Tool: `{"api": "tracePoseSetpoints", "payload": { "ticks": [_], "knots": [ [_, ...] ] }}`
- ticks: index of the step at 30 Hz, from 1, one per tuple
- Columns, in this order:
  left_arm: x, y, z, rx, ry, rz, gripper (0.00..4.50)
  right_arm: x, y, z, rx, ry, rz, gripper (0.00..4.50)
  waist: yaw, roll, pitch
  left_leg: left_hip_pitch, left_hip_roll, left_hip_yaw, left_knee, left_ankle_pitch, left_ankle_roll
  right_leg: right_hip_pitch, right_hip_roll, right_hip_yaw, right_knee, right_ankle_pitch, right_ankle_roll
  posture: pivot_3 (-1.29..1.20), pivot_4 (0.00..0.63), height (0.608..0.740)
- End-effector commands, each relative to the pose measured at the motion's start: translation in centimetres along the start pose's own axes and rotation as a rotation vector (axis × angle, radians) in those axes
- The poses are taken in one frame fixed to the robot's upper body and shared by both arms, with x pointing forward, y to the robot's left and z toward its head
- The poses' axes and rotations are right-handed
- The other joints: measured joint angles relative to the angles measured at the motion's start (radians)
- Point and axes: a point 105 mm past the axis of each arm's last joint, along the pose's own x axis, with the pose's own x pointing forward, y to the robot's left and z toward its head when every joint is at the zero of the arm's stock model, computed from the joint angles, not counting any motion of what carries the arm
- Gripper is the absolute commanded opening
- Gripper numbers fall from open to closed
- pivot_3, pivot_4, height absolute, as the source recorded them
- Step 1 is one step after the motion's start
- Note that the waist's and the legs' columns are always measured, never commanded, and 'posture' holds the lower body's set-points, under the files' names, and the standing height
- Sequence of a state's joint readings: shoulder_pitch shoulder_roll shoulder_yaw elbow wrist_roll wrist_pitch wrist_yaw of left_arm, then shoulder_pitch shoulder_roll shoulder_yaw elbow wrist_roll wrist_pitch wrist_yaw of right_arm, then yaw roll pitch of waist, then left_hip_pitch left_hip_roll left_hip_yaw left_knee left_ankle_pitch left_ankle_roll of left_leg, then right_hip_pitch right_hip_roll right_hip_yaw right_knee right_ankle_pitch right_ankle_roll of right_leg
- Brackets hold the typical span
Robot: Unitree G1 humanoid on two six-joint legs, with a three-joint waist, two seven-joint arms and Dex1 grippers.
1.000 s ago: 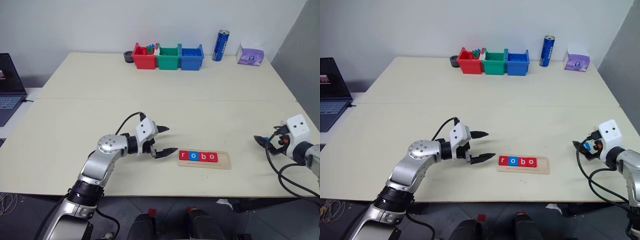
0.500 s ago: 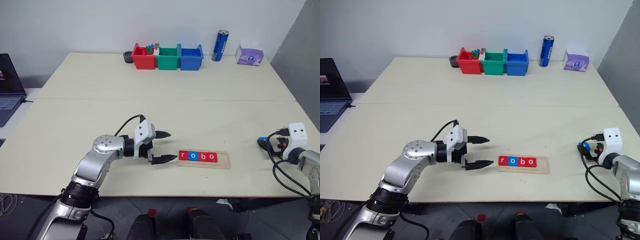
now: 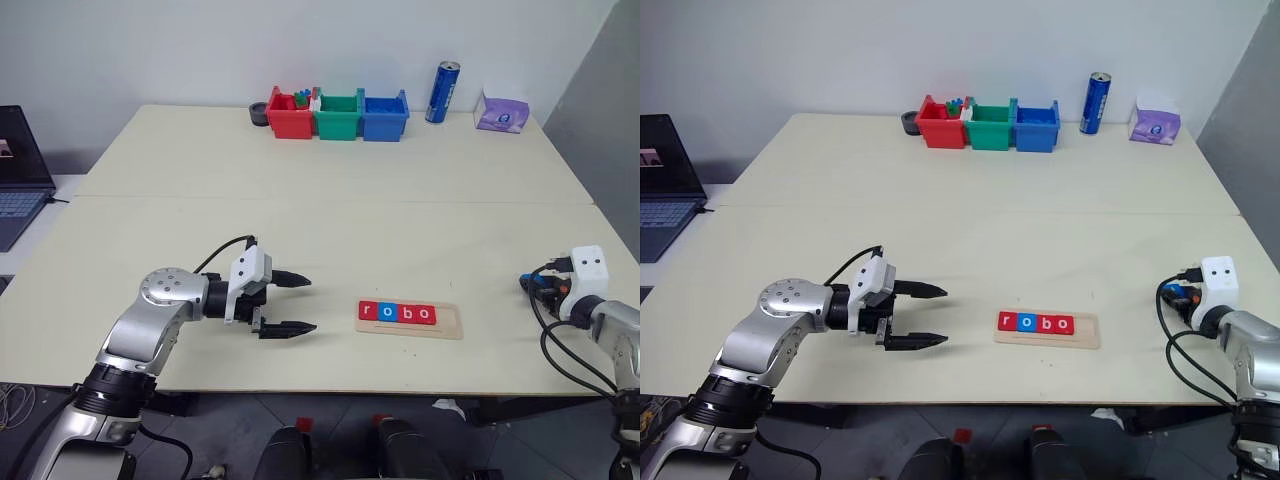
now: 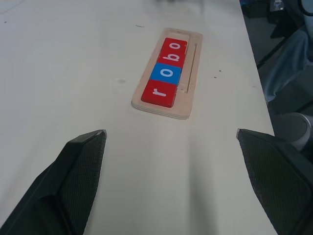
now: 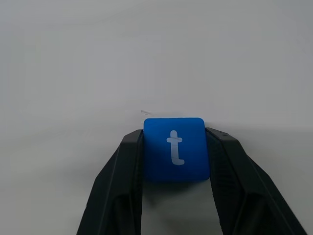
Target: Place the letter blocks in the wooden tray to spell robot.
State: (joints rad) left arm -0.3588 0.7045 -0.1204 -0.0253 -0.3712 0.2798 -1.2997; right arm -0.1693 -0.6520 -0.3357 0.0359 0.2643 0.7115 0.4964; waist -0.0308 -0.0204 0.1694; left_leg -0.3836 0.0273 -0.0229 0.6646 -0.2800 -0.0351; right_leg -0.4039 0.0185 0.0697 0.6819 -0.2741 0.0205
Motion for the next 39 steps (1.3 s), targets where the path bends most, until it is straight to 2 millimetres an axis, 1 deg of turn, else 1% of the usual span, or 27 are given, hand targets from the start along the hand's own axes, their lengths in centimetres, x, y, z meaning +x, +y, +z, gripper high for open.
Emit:
{"api": "tracePoseSetpoints", "payload": {
  "ticks": [1, 4, 7, 10, 12, 14, 17, 19, 22, 23, 24, 26, 28, 29, 32, 35, 39],
  "knots": [
    [0.2, -0.4, 1.0, 0.07, -0.011, -0.017, 4.5, -1.4, 1.8, 0.0, 0.009, -0.016, 0.02, 1.45, 0.0, 0.0, 0.0, 0.0, 0.0, -0.001, 0.0, 0.0, 0.0, 0.0, 0.0, 0.0, 0.0, 0.0, 0.0, 0.0, 0.15, 0.74],
    [0.6, -0.7, 1.6, 0.1, -0.033, -0.033, 4.5, -2.7, 3.6, -0.4, 0.029, -0.02, 0.022, 1.45, 0.0, 0.0, 0.0, -0.001, 0.001, -0.002, -0.001, 0.0, 0.0, 0.0, 0.0, 0.0, 0.0, 0.0, 0.0, 0.0, 0.15, 0.74],
    [0.8, -0.9, 2.2, 0.109, -0.056, -0.043, 4.5, -3.8, 5.9, -0.7, 0.054, -0.028, 0.03, 1.45, -0.001, 0.0, 0.0, -0.001, 0.001, -0.002, -0.001, 0.0, 0.0, 0.0, 0.0, 0.0, 0.0, -0.001, 0.0, 0.0, 0.15, 0.74],
    [1.0, -0.8, 2.6, 0.115, -0.074, -0.047, 4.5, -4.1, 7.7, -1.1, 0.068, -0.016, 0.038, 1.45, -0.002, 0.0, 0.0, 0.0, 0.001, -0.002, -0.001, 0.0, 0.0, 0.0, 0.0, 0.0, 0.0, -0.002, 0.003, 0.0, 0.15, 0.74],
    [1.1, -0.8, 2.6, 0.116, -0.08, -0.049, 4.5, -3.9, 8.3, -1.3, 0.084, -0.008, 0.025, 1.45, -0.003, 0.0, 0.0, 0.0, 0.001, -0.001, -0.001, 0.0, 0.0, -0.001, 0.0, 0.0, 0.0, -0.003, 0.004, 0.0, 0.15, 0.74],
    [1.3, -0.8, 2.5, 0.117, -0.081, -0.049, 4.5, -3.7, 8.3, -1.6, 0.104, 0.0, 0.009, 1.45, -0.003, 0.0, 0.0, 0.0, 0.001, -0.001, -0.001, 0.0, 0.0, -0.001, 0.0, 0.0, 0.0, -0.003, 0.005, 0.0, 0.15, 0.74],
    [1.4, -0.8, 2.4, 0.12, -0.081, -0.044, 4.5, -3.6, 8.0, -1.1, 0.121, -0.027, -0.01, 2.49, -0.002, 0.0, 0.0, 0.0, 0.0, 0.0, 0.0, 0.0, 0.0, -0.001, 0.0, 0.0, 0.0, -0.003, 0.005, 0.0, 0.15, 0.74],
    [1.4, -0.7, 2.3, 0.121, -0.081, -0.038, 4.5, -3.7, 7.7, -0.2, 0.123, -0.063, -0.018, 3.14, -0.002, 0.0, 0.0, 0.0, 0.0, 0.0, 0.0, 0.0, 0.0, -0.001, 0.0, 0.0, 0.0, -0.003, 0.005, 0.0, 0.15, 0.74],
    [1.4, -0.7, 2.2, 0.119, -0.083, -0.027, 4.5, -4.3, 7.1, 1.3, 0.1, -0.11, -0.019, 4.28, -0.002, 0.0, 0.0, 0.0, 0.0, 0.0, -0.001, 0.0, 0.0, -0.001, 0.0, 0.0, 0.0, -0.003, 0.005, 0.0, 0.15, 0.74],
    [1.4, -0.7, 2.1, 0.118, -0.082, -0.025, 4.5, -4.5, 6.8, 1.9, 0.083, -0.128, -0.02, 4.44, -0.002, 0.0, 0.0, 0.0, 0.0, 0.0, -0.001, 0.0, 0.0, -0.001, 0.0, 0.0, 0.0, -0.003, 0.005, 0.0, 0.15, 0.74],
    [1.4, -0.7, 2.0, 0.118, -0.082, -0.024, 4.5, -4.7, 6.6, 2.4, 0.065, -0.143, -0.014, 4.44, -0.002, 0.0, 0.0, 0.0, 0.0, 0.0, -0.001, 0.0, 0.0, -0.001, 0.0, 0.0, 0.0, -0.003, 0.005, 0.0, 0.15, 0.74],
    [1.3, -0.7, 2.0, 0.117, -0.082, -0.015, 4.5, -5.4, 6.3, 3.8, -0.046, -0.163, 0.06, 4.44, -0.002, 0.001, 0.0, 0.0, 0.0, 0.0, -0.001, 0.0, 0.0, -0.001, 0.0, 0.0, 0.0, -0.003, 0.005, 0.0, 0.15, 0.74],
    [1.2, -0.6, 2.0, 0.114, -0.084, -0.009, 4.5, -6.0, 6.6, 4.0, -0.186, -0.12, 0.18, 4.44, -0.002, 0.001, 0.0, 0.0, 0.0, 0.0, -0.001, 0.0, 0.0, -0.001, 0.0, 0.0, -0.001, -0.003, 0.005, 0.0, 0.15, 0.74],
    [1.2, -0.6, 1.9, 0.107, -0.081, -0.003, 4.5, -6.0, 6.5, 4.0, -0.259, -0.1, 0.21, 4.44, -0.002, 0.001, 0.0, -0.001, 0.0, 0.0, -0.001, 0.0, 0.0, -0.001, 0.0, 0.0, -0.001, -0.003, 0.005, 0.0, 0.15, 0.74],
    [1.2, -0.4, 2.0, 0.095, -0.086, 0.02, 4.5, -6.0, 6.7, 3.2, -0.468, -0.02, 0.345, 4.44, -0.002, 0.0, 0.001, 0.0, -0.001, 0.0, -0.001, 0.0, 0.0, 0.0, 0.001, -0.001, -0.002, -0.003, 0.005, 0.0, 0.15, 0.74],
    [1.3, -0.5, 2.1, 0.094, -0.088, 0.024, 4.5, -6.1, 6.8, 2.1, -0.604, 0.064, 0.495, 4.44, -0.002, 0.0, 0.001, 0.0, -0.001, 0.0, -0.001, 0.0, 0.0, 0.0, 0.002, 0.0, -0.001, -0.003, 0.005, 0.0, 0.15, 0.74],
    [1.4, -0.5, 2.2, 0.093, -0.088, 0.032, 4.5, -5.2, 6.2, 1.3, -0.731, 0.141, 0.599, 4.44, -0.004, -0.001, 0.001, 0.0, 0.0, 0.001, -0.001, 0.0, 0.0, -0.001, 0.002, 0.0, -0.001, -0.003, 0.005, 0.0, 0.15, 0.74]
  ]
}}
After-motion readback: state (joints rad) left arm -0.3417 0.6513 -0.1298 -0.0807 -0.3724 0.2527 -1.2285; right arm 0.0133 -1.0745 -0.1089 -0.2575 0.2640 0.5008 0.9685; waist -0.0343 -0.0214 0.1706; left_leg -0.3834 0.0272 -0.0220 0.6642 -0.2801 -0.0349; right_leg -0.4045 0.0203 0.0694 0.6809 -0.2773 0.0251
